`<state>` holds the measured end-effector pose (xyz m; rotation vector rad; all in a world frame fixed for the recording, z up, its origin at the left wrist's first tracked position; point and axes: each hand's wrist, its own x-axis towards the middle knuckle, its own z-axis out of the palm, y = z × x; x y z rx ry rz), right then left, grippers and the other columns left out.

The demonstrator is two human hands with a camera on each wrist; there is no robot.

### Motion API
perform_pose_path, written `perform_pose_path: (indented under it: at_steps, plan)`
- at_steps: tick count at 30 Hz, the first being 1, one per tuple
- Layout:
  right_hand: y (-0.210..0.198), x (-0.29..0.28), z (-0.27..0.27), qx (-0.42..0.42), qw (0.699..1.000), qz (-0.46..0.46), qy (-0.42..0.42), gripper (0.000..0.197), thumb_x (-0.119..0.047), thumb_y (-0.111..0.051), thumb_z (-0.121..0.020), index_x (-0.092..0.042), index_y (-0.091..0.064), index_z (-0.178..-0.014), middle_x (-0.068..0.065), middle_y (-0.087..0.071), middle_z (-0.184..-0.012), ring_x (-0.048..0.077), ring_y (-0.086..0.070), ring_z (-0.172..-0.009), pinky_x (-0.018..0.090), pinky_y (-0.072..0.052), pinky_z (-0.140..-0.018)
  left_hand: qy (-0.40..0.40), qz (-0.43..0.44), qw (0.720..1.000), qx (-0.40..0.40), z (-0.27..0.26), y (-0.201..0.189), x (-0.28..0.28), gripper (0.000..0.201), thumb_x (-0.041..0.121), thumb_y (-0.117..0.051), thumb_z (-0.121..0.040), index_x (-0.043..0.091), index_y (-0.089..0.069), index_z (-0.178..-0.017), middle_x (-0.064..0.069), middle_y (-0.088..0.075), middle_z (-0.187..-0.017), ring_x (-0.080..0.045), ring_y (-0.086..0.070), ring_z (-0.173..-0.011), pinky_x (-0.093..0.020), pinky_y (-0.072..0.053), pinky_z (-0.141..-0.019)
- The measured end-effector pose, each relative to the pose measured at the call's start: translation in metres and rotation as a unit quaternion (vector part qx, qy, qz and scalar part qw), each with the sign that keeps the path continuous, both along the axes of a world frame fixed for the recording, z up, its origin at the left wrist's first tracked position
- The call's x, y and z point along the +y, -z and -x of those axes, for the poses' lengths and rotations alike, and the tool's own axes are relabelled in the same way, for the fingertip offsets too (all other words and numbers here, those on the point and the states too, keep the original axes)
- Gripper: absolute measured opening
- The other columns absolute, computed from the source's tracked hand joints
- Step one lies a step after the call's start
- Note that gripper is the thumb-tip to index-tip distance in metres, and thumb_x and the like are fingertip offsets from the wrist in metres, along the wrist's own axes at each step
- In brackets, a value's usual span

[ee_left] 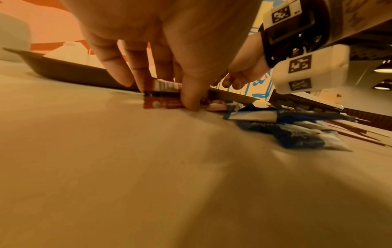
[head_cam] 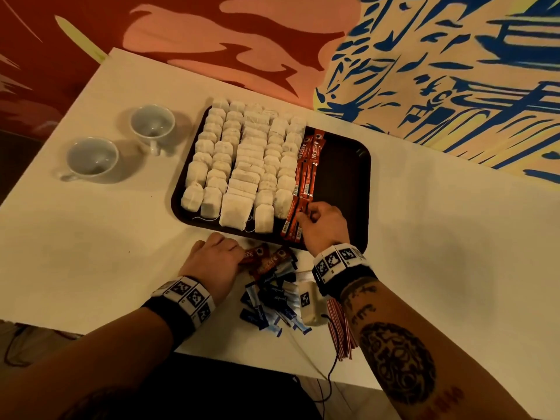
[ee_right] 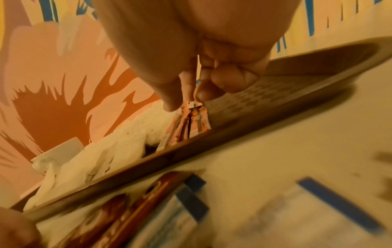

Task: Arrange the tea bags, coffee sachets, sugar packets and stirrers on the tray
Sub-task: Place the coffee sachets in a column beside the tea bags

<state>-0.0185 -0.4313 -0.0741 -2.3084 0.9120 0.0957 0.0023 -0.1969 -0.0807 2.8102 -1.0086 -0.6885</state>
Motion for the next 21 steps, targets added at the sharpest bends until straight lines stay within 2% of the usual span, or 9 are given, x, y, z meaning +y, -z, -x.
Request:
perform_pose_path:
  at_steps: [2,5,8,10,13,17,19,21]
  plan:
    - [0.000,0.001,0.014,-0.003,1.000,-0.003,0.003,0.035,-0.041,-0.063,-0.094,-0.021,-0.063,-0.123,0.001,-0.054,-0.121,0.012,-0.059,-0.095,0.030,-0.051,-0.092,0.003,-0.001,1.000,0.010,-0.002,0.000,-0.002,0.023,0.031,-0.044,-0.100,0.028,-0.053,-0.121,0.007,-0.056,-0.124,-0.018,-0.040,-0.120,-0.034,-0.038,-0.098]
    - [0.003,0.004,0.036,-0.007,1.000,-0.006,-0.010,0.035,-0.039,-0.061,-0.095,-0.020,-0.061,-0.125,-0.001,-0.050,-0.124,0.011,-0.057,-0.096,0.027,-0.048,-0.092,-0.022,0.009,0.999,0.028,-0.003,-0.003,-0.006,0.024,0.032,-0.048,-0.099,0.024,-0.051,-0.122,0.001,-0.055,-0.126,-0.021,-0.043,-0.121,-0.036,-0.041,-0.099]
    - [0.006,0.005,0.049,-0.028,0.999,-0.004,-0.015,0.033,-0.034,-0.059,-0.097,-0.018,-0.061,-0.126,-0.001,-0.049,-0.124,0.009,-0.054,-0.095,0.023,-0.045,-0.088,-0.059,-0.014,0.997,0.044,-0.005,-0.005,-0.007,0.024,0.029,-0.055,-0.096,0.021,-0.051,-0.118,-0.003,-0.054,-0.122,-0.022,-0.048,-0.114,-0.037,-0.045,-0.093]
    - [0.007,0.004,0.051,-0.030,0.999,-0.002,-0.011,0.030,-0.030,-0.058,-0.098,-0.017,-0.063,-0.124,0.001,-0.051,-0.123,0.012,-0.056,-0.098,0.021,-0.043,-0.086,-0.069,-0.034,0.995,0.059,-0.005,-0.004,-0.006,0.025,0.024,-0.056,-0.094,0.019,-0.051,-0.118,-0.004,-0.052,-0.119,-0.023,-0.049,-0.111,-0.038,-0.047,-0.090]
    - [0.008,0.000,0.050,-0.008,1.000,0.007,-0.025,0.023,-0.026,-0.058,-0.097,-0.016,-0.068,-0.115,0.003,-0.056,-0.117,0.018,-0.060,-0.101,0.022,-0.043,-0.085,-0.080,-0.052,0.992,0.081,0.000,-0.001,-0.004,0.030,0.016,-0.049,-0.094,0.017,-0.050,-0.124,-0.006,-0.050,-0.125,-0.025,-0.048,-0.115,-0.040,-0.049,-0.093]
    - [0.006,-0.003,0.052,0.019,0.995,0.017,-0.096,0.022,-0.032,-0.059,-0.097,-0.017,-0.073,-0.107,0.001,-0.059,-0.106,0.016,-0.059,-0.095,0.023,-0.042,-0.082,-0.112,-0.036,0.989,0.086,0.008,-0.002,-0.007,0.033,0.012,-0.046,-0.094,0.018,-0.042,-0.125,-0.007,-0.047,-0.126,-0.025,-0.049,-0.113,-0.040,-0.049,-0.093]
    - [0.005,-0.003,0.052,0.022,0.992,0.019,-0.123,0.026,-0.036,-0.060,-0.096,-0.017,-0.074,-0.107,0.000,-0.059,-0.104,0.015,-0.058,-0.094,0.023,-0.042,-0.082,-0.150,0.022,0.981,0.121,0.008,-0.009,-0.012,0.025,0.013,-0.043,-0.095,0.020,-0.040,-0.118,-0.007,-0.056,-0.115,-0.025,-0.057,-0.102,-0.042,-0.051,-0.089]
    - [0.004,-0.004,0.053,0.024,0.989,0.024,-0.144,0.027,-0.038,-0.060,-0.096,-0.018,-0.075,-0.108,0.001,-0.060,-0.105,0.016,-0.058,-0.097,0.023,-0.043,-0.085,-0.174,0.066,0.971,0.153,0.006,-0.016,-0.017,0.015,0.019,-0.043,-0.097,0.021,-0.038,-0.111,-0.007,-0.063,-0.096,-0.023,-0.062,-0.083,-0.042,-0.053,-0.078]
